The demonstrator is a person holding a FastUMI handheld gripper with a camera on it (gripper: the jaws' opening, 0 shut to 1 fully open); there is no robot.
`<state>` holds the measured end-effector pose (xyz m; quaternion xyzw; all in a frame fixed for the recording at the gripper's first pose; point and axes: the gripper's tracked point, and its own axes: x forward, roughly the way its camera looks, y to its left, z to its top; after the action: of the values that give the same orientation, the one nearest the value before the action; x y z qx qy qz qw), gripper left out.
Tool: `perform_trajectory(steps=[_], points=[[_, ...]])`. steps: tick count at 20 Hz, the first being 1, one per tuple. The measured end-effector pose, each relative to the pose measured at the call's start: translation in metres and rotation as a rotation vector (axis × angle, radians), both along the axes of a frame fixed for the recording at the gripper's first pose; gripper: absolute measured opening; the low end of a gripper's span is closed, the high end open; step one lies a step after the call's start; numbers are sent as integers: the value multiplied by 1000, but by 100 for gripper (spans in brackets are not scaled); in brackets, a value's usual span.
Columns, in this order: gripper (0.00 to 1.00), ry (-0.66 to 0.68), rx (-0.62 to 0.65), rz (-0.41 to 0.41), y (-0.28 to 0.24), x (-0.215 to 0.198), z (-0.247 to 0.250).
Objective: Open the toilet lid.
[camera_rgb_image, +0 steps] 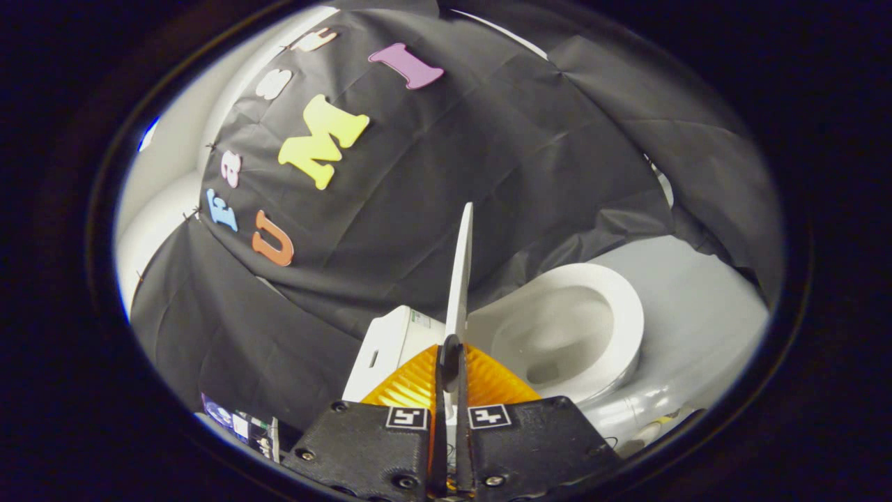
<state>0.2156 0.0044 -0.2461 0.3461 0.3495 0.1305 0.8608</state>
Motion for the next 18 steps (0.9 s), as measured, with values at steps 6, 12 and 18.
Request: perform_trajectory(steps=[6, 12, 18], points=[[8, -32, -19, 32, 31, 4, 21], [8, -66, -45, 80, 70, 7, 42], [8, -104, -77, 140, 118, 10, 63]])
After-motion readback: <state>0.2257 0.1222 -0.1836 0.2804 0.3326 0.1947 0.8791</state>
